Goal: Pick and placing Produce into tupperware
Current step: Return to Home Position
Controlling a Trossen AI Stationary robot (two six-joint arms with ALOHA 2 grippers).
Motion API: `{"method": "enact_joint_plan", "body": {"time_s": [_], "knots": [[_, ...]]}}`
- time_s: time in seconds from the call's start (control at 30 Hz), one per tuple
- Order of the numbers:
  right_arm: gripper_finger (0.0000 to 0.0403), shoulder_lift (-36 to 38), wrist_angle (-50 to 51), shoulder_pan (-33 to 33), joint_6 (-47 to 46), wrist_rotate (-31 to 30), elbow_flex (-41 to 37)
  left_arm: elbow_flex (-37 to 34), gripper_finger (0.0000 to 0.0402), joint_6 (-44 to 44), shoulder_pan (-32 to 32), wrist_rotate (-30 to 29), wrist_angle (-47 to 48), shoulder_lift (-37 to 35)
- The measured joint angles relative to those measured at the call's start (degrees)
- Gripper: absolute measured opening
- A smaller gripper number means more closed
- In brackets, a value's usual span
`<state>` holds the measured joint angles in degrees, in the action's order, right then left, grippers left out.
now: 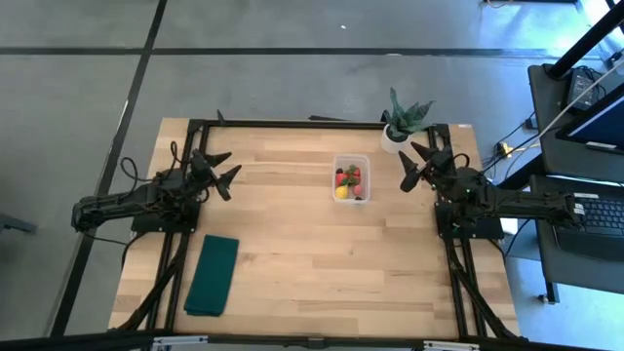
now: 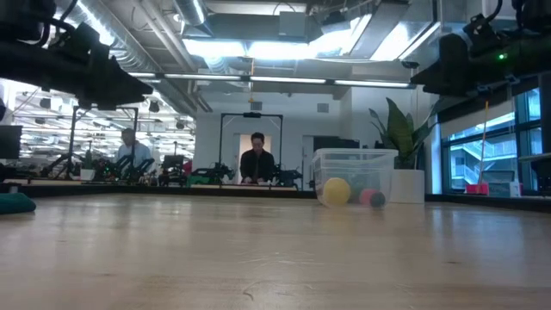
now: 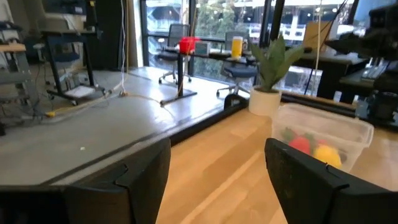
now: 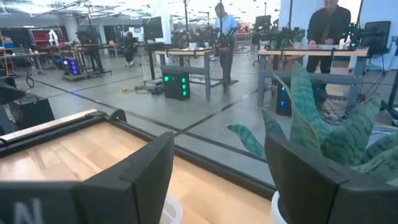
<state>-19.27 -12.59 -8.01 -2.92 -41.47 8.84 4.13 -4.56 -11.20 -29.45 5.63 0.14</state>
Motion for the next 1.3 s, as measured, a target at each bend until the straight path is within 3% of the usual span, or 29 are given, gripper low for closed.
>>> {"method": "enact_joint_plan", "body": {"time_s": [0.67, 0.87, 1.07, 1.23, 1.3], "knots": [[0.0252, 0.0, -1.0, 0.0, 0.2, 1.0, 0.0, -1.0, 0.0250, 0.6, 0.0, 0.3, -1.0, 0.0], [0.0252, 4.0, -0.4, 0.0, 0.4, 1.0, 0.0, -1.0, 0.0254, 0.6, 0.0, 0.3, -1.0, 0.0], [0.0252, 12.0, 8.5, 0.0, 1.7, 1.2, 0.0, -1.0, 0.0253, 0.7, 0.0, 0.4, -1.0, 0.0], [0.0252, 19.4, 20.7, 0.0, -2.5, 7.5, 0.0, -1.0, 0.0250, 0.7, 0.0, 0.4, -1.0, 0.0], [0.0252, 19.1, 25.5, 0.0, -4.4, 8.2, 0.6, -1.0, 0.0250, 0.7, 0.0, 0.4, -1.0, 0.0]]}}
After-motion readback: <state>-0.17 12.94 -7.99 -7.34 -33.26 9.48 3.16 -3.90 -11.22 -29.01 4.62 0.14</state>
